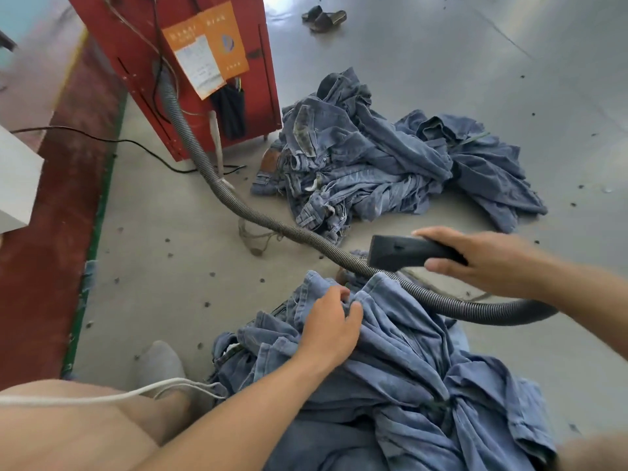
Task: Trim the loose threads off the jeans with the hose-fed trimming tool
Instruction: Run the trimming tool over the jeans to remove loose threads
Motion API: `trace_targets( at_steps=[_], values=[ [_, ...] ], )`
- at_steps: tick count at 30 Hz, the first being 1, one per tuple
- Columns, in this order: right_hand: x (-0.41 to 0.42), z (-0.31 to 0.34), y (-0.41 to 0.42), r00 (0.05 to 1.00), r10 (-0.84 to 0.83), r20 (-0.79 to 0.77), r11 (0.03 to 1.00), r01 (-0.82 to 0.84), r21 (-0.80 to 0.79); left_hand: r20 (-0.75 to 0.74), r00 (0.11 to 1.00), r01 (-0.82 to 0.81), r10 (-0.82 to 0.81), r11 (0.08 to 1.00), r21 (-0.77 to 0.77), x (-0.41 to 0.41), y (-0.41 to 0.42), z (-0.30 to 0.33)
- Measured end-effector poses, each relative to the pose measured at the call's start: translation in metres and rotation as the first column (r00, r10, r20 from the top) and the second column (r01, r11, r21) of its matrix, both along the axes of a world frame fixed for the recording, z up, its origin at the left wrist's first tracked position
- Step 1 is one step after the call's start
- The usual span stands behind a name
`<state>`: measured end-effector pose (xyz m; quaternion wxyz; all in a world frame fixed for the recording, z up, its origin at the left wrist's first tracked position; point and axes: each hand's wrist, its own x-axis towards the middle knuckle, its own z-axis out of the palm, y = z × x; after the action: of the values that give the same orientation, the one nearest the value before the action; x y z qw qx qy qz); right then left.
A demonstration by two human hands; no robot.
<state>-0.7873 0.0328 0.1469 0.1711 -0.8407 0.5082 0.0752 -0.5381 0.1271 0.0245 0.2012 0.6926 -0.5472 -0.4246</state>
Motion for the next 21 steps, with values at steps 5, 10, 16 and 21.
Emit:
trace_targets(
  at_steps=[5, 10, 16, 21],
  values=[
    [0.000, -0.045, -0.009, 0.981, -0.185, -0.066, 0.983, 0.183, -0.030, -0.146, 0.988, 0.089, -0.045, 0.948, 0.307, -0.018, -0.044, -0.008],
    [-0.001, -0.064, -0.003, 0.821, -0.518, 0.241, 0.855, 0.490, 0.167, -0.180, 0.965, 0.252, -0.192, 0.876, 0.412, -0.006, -0.037, -0.004],
    [-0.005, -0.077, 0.018, 0.846, -0.506, 0.169, 0.839, 0.436, 0.327, -0.180, 0.848, 0.525, -0.498, 0.835, 0.164, -0.003, 0.008, 0.021],
    [-0.002, -0.040, 0.021, 0.965, -0.238, 0.107, 0.971, 0.233, 0.059, 0.073, 0.827, 0.560, -0.558, 0.829, -0.011, -0.016, 0.037, 0.031]
  ],
)
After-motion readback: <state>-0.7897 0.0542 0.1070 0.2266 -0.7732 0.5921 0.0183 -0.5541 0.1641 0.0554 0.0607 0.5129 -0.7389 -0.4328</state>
